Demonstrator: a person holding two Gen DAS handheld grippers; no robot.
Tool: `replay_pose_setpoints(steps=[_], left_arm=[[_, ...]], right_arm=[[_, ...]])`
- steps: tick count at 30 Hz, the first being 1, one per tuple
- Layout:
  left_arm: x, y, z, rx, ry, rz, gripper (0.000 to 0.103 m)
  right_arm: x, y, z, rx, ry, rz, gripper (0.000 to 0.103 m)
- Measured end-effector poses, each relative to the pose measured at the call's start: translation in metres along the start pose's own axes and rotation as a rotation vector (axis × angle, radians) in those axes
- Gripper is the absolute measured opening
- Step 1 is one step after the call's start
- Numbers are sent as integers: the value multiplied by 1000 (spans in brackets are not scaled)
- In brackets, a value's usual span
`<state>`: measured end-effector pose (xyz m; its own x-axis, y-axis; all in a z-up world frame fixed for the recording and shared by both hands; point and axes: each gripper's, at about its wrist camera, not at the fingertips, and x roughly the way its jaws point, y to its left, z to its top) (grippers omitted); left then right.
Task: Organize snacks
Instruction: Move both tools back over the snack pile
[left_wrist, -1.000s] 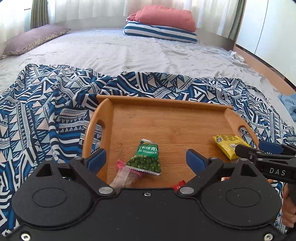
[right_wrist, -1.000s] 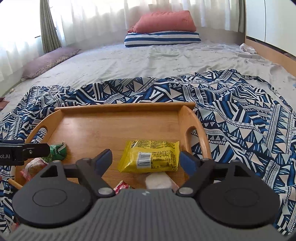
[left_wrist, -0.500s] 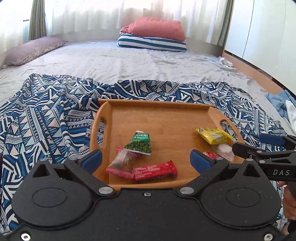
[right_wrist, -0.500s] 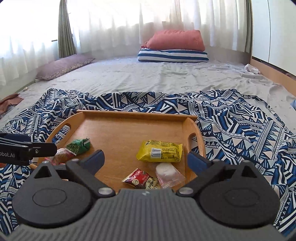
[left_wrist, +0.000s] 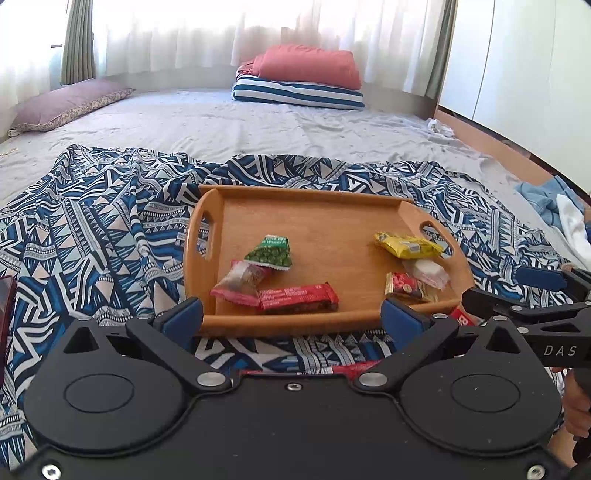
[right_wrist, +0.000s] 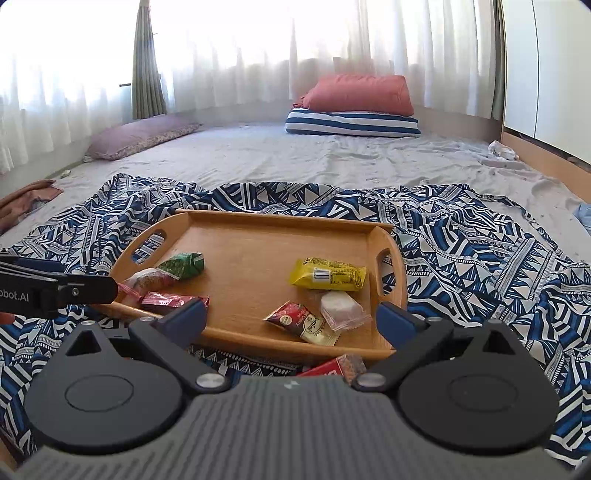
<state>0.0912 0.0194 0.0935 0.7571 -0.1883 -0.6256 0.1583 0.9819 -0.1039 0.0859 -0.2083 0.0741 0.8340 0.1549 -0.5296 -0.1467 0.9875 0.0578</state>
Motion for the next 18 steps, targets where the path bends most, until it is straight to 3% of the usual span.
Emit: replay_pose_setpoints(steps=[18], left_arm=[[-30, -5, -54, 43, -34, 4, 103]], right_arm=[[-39, -2, -55, -68, -33, -61, 103]])
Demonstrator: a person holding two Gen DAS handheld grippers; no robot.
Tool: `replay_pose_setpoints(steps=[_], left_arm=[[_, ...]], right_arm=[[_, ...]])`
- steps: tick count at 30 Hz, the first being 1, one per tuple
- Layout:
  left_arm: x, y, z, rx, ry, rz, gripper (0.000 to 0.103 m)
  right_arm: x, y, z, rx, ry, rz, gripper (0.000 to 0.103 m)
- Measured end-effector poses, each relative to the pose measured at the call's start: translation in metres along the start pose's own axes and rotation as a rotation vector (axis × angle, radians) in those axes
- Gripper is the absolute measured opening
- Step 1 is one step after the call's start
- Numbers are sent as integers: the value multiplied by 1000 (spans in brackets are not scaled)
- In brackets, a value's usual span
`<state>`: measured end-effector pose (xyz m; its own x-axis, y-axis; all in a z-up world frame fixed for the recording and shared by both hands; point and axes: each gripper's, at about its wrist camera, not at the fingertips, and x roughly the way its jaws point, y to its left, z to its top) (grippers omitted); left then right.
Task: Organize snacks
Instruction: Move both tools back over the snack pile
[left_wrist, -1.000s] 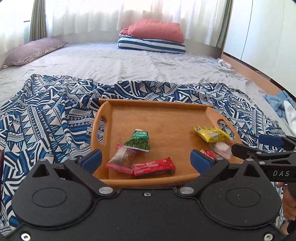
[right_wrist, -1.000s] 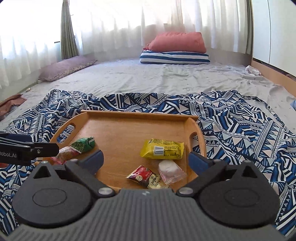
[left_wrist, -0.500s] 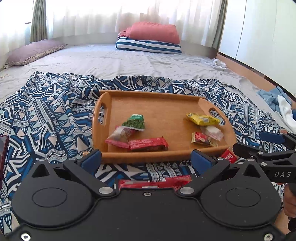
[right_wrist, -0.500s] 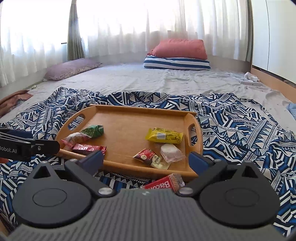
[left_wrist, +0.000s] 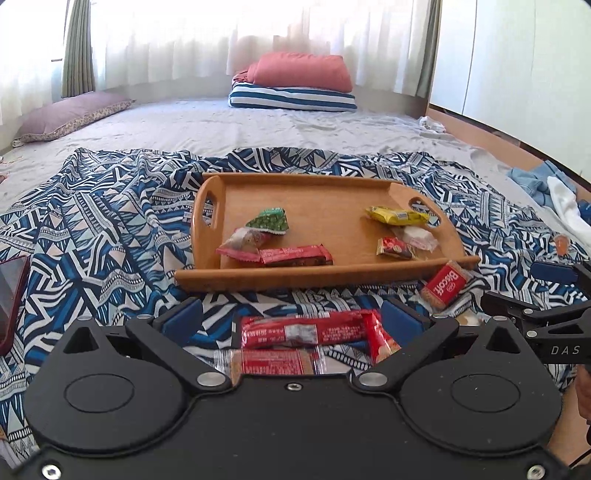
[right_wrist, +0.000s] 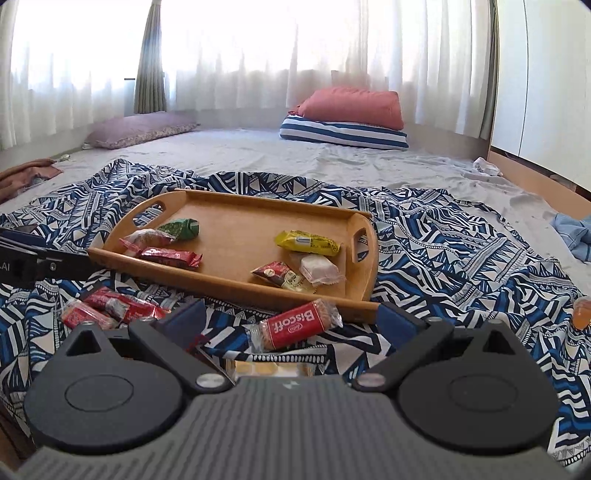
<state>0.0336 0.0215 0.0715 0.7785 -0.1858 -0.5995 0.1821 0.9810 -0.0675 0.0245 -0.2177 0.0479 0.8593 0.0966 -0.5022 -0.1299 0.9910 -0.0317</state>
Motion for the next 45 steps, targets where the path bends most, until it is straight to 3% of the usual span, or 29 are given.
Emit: replay_pose_setpoints(steps=[12, 25, 33, 45], left_arm=[[17, 9, -36, -26, 69, 42, 103], [38, 4, -45, 12, 94, 77, 98], [48, 4, -45, 12, 92, 100, 91], [47, 5, -46, 21, 83, 69, 78]], right_arm=[[-5, 13, -39, -83, 34, 0, 103], [3, 46, -57, -189, 42, 36, 103], [11, 57, -55, -180, 42, 59, 103], [18, 61, -52, -107, 79, 108, 100]])
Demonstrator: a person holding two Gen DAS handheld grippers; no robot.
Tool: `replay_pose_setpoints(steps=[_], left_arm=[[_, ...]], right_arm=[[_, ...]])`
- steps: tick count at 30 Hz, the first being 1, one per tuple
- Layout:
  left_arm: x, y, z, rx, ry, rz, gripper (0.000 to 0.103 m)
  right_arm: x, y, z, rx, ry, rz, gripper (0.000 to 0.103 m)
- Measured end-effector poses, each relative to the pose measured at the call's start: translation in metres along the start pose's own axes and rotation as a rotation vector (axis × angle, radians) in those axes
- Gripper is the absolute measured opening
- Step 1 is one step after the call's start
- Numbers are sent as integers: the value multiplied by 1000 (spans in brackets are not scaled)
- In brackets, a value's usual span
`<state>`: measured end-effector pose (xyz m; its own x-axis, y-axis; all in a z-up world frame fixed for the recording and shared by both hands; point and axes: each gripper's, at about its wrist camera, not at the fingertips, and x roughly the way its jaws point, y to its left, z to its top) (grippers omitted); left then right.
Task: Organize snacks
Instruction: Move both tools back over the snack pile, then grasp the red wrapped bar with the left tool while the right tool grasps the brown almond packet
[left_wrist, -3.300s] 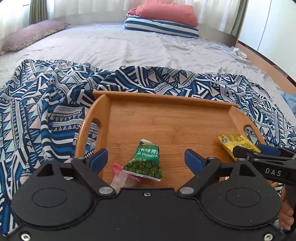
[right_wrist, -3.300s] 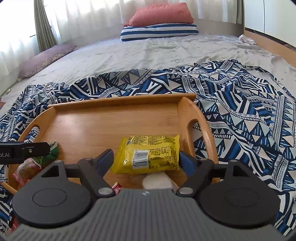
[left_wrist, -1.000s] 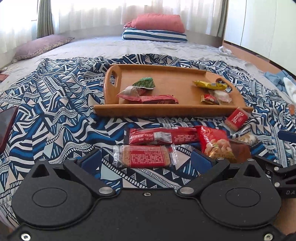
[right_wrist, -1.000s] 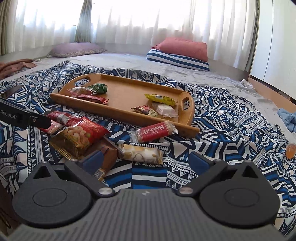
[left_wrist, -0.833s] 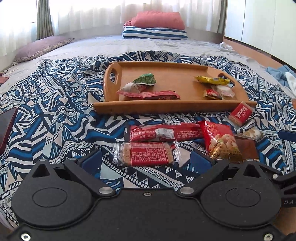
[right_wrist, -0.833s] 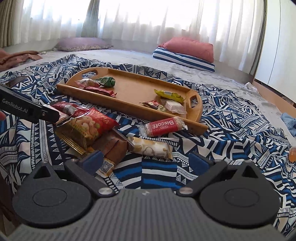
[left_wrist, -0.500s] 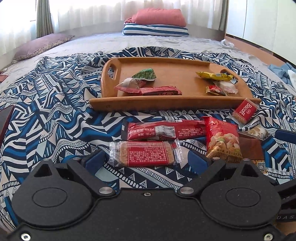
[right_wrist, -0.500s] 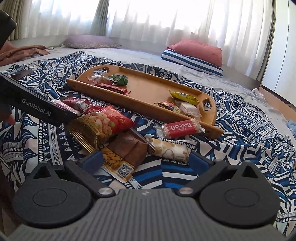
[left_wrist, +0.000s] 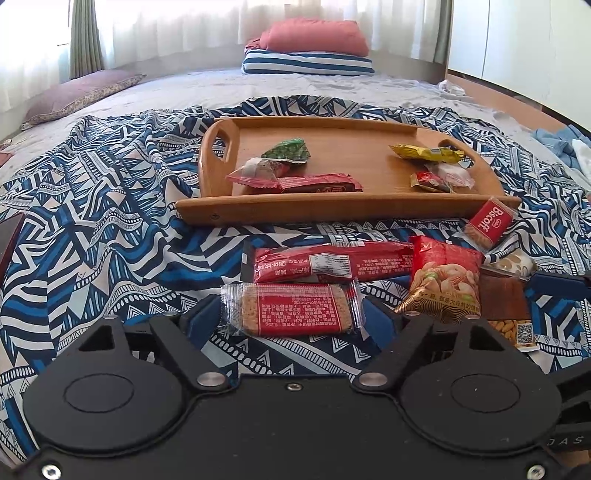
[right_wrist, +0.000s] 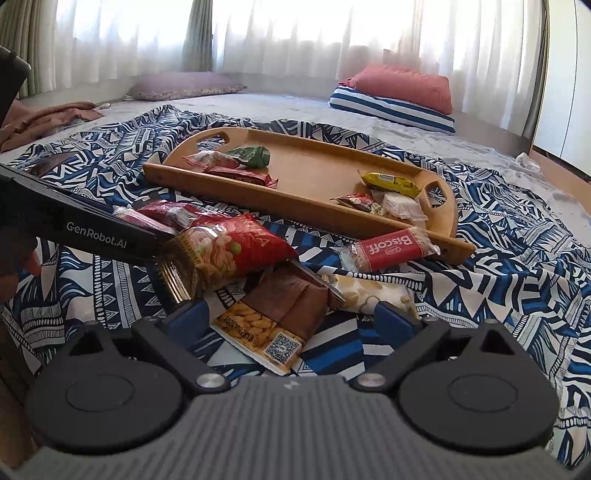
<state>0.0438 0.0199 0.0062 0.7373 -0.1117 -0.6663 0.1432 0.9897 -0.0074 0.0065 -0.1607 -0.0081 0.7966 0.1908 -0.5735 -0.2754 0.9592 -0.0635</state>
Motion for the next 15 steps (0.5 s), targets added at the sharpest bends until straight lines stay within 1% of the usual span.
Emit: replay_pose_setpoints(steps=[5, 9, 12, 15], left_arm=[[-2, -1, 1, 4, -1, -11, 72], [-5, -3, -1, 18, -4, -17, 68], [-8, -3, -2, 20, -6, -27, 63], [-11, -4, -2, 23, -7, -31, 61]], right_arm=[[1, 4, 1, 11, -1, 14, 91], [0, 6, 1, 24, -5, 19, 87], [-1, 6, 1, 33, -11, 16, 79], [-3, 5, 0, 43, -17, 21, 74]])
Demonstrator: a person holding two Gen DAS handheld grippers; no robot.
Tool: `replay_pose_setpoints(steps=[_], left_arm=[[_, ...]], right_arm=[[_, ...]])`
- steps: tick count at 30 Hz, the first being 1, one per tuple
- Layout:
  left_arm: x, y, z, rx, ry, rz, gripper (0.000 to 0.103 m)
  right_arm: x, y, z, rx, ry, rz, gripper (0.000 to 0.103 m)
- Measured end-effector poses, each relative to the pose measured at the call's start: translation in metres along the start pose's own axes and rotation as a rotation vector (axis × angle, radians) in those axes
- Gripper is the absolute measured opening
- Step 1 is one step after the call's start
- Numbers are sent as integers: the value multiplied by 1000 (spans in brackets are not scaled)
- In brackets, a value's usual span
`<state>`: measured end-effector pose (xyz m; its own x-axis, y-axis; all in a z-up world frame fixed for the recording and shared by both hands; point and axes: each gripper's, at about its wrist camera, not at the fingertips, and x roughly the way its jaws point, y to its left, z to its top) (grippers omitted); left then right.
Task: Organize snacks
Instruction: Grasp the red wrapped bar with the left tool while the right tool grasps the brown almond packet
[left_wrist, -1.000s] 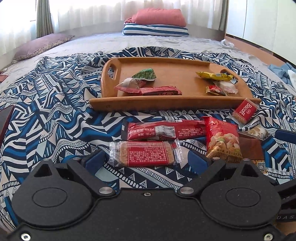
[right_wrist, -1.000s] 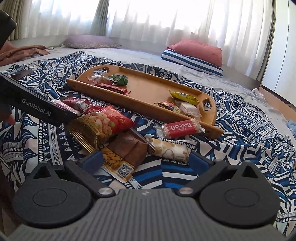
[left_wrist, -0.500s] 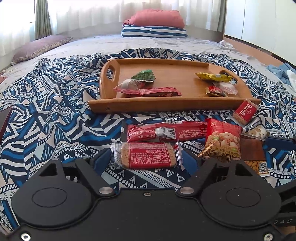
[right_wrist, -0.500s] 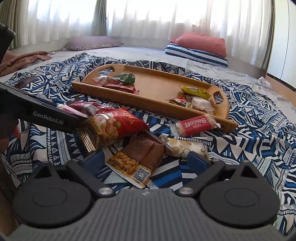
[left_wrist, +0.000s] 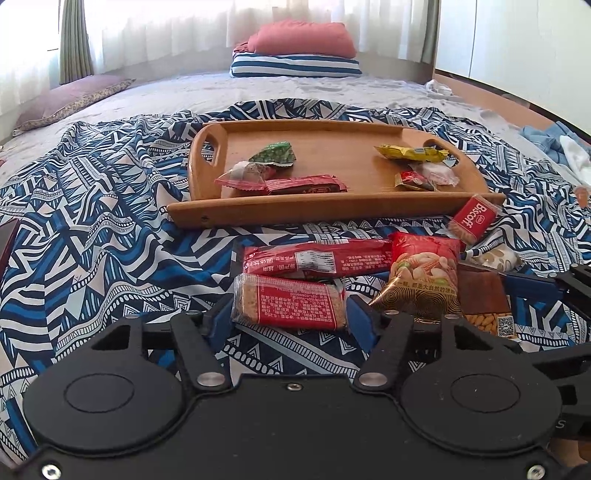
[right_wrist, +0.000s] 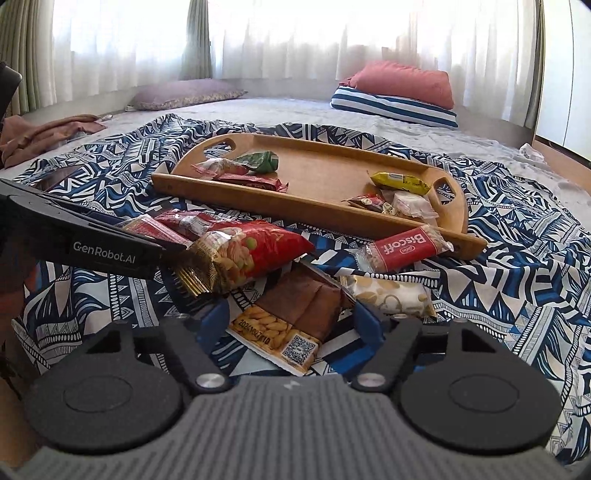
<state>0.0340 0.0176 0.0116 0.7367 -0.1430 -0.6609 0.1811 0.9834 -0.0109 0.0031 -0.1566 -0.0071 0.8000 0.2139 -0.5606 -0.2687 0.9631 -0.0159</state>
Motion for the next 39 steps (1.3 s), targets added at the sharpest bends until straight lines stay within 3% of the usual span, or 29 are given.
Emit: replay_pose_setpoints(steps=[5, 9, 12, 20, 28, 34, 39], left_arm=[[-4, -2, -1, 2, -3, -5, 60], [-6, -1, 0, -3, -7, -9, 60], [-9, 0, 2, -8, -14, -11, 60], [-14, 1, 4, -14, -23, -5, 60], [-15, 3, 5, -23, -28, -8, 59], [-16, 3, 7, -28, -36, -8, 59], [-17, 3, 8, -29, -40, -11, 59]], right_arm=[[-7, -2, 0, 8, -18, -13, 64], [-9, -7, 1, 26, -12, -20, 62], [-10, -7, 1, 29, -9, -17, 62], [-2, 3, 2, -2, -5, -32, 77], [5, 7, 1, 34, 14, -47, 78], [-2, 4, -1, 56, 18, -43, 62], [-7, 2, 1, 67, 13, -50, 56]])
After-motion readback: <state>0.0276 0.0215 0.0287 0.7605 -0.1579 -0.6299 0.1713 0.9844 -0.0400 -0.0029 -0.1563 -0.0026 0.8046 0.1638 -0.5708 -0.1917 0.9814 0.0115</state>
